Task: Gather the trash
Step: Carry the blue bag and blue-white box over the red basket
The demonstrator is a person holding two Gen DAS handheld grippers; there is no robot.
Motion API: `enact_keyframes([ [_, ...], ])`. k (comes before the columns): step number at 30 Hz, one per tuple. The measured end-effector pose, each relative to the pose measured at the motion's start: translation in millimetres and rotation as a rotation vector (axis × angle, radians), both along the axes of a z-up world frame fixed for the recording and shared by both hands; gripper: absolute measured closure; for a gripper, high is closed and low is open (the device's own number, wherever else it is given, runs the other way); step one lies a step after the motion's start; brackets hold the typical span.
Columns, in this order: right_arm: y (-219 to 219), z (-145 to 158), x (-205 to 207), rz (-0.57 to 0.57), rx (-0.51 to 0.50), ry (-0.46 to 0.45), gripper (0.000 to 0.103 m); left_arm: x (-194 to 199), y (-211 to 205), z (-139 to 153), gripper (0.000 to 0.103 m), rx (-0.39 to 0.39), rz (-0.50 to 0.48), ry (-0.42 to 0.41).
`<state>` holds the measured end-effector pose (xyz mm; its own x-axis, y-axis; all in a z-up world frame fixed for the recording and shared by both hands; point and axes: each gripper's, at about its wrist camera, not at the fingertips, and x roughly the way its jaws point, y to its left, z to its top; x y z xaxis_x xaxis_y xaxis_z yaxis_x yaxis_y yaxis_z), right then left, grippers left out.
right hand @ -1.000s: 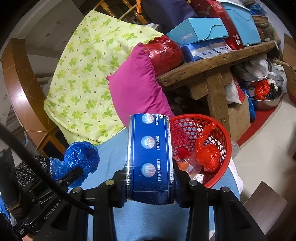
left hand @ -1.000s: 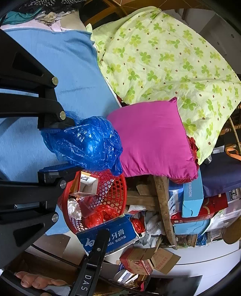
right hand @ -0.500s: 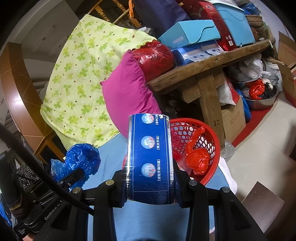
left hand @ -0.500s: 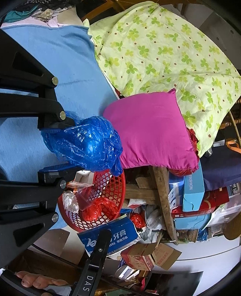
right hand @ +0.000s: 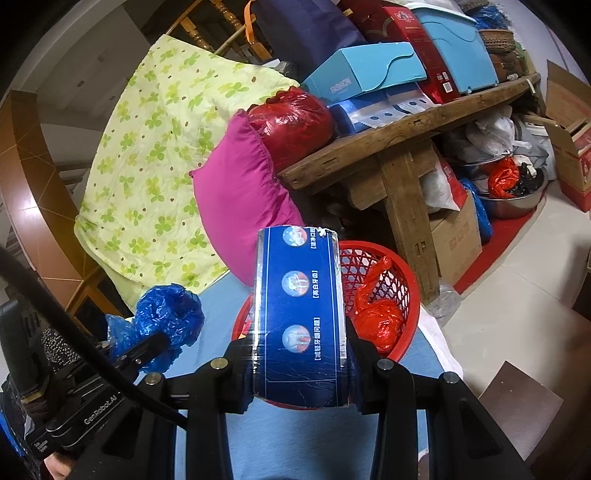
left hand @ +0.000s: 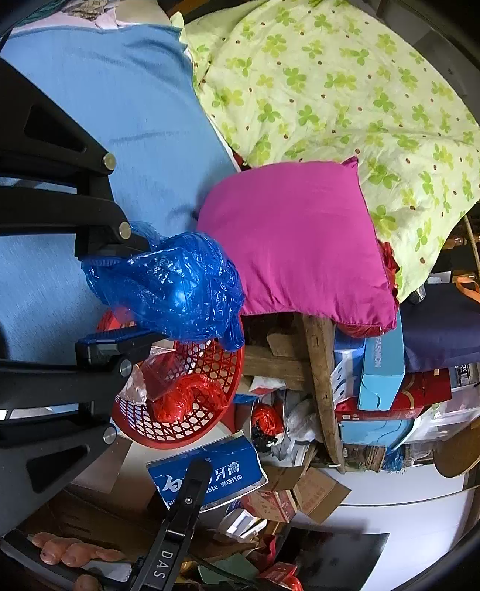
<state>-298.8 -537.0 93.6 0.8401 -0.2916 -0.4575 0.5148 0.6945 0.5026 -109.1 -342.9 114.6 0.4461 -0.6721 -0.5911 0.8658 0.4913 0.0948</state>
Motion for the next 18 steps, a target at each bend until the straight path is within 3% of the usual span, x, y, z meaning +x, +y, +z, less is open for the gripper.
enact_keyframes([
  [18, -11, -12, 5, -0.017, 0.018, 0.027, 0.062, -1, -35, -5, 0.074, -0.010, -0.088, -0.018],
])
